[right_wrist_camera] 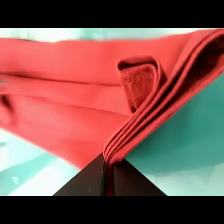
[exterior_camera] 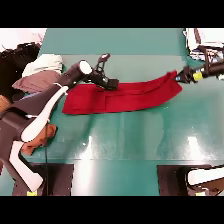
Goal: Fold the shirts.
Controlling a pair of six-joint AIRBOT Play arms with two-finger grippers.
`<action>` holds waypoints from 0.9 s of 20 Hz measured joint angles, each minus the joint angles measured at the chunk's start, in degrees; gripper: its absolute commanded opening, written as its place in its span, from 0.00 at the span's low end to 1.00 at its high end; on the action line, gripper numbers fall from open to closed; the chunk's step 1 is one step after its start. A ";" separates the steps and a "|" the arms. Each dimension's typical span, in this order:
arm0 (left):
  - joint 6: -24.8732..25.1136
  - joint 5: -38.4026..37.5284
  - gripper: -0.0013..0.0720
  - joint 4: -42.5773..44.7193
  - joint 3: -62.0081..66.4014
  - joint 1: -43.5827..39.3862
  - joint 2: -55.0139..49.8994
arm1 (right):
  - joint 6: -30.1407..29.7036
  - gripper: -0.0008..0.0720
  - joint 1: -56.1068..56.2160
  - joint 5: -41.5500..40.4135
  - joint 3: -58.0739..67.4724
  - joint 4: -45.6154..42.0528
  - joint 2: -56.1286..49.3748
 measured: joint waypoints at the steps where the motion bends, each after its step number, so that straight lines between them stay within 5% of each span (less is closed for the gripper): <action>1: -0.24 -0.37 0.05 -0.07 1.27 -0.72 -1.44 | 0.48 0.03 1.36 0.11 1.68 0.48 1.31; 18: -1.70 -2.10 0.05 0.48 5.01 0.46 -3.52 | 3.74 0.03 21.14 -7.80 15.56 10.93 5.18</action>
